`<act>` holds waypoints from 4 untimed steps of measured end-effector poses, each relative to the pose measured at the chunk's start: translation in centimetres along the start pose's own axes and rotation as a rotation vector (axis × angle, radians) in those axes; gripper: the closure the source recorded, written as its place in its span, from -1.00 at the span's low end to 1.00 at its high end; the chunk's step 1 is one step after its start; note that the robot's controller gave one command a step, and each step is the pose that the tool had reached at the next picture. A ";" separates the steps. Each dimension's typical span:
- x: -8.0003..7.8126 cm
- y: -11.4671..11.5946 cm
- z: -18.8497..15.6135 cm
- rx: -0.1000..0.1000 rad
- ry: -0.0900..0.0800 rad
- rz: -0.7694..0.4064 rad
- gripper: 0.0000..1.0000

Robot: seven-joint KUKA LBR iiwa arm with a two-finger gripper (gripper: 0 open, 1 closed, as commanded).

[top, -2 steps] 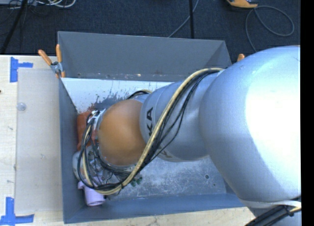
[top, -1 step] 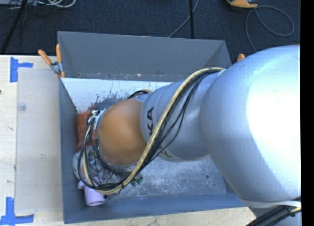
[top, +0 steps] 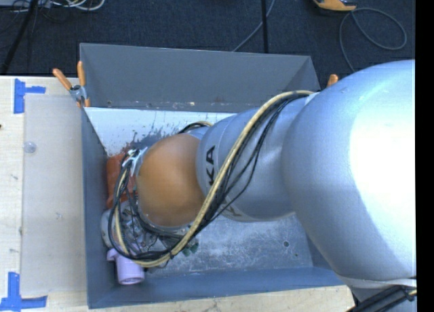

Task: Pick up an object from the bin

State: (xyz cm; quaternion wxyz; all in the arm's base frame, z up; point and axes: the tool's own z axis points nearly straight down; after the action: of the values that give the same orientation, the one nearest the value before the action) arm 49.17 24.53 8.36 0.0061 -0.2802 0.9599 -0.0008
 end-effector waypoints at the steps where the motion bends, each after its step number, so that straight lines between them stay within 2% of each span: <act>1: 0.2 0.0 -1.1 -0.001 0.009 0.001 1.00; 3: 0.1 0.1 -4.1 -0.001 0.005 0.001 1.00; 4: 0.1 0.1 -4.8 -0.002 0.009 0.001 1.00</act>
Offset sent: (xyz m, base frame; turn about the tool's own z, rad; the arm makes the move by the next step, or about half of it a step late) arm 0.0000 -0.0001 0.0018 0.0000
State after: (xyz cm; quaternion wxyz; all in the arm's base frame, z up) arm 48.92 24.56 13.19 0.0018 -0.2795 0.9601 -0.0012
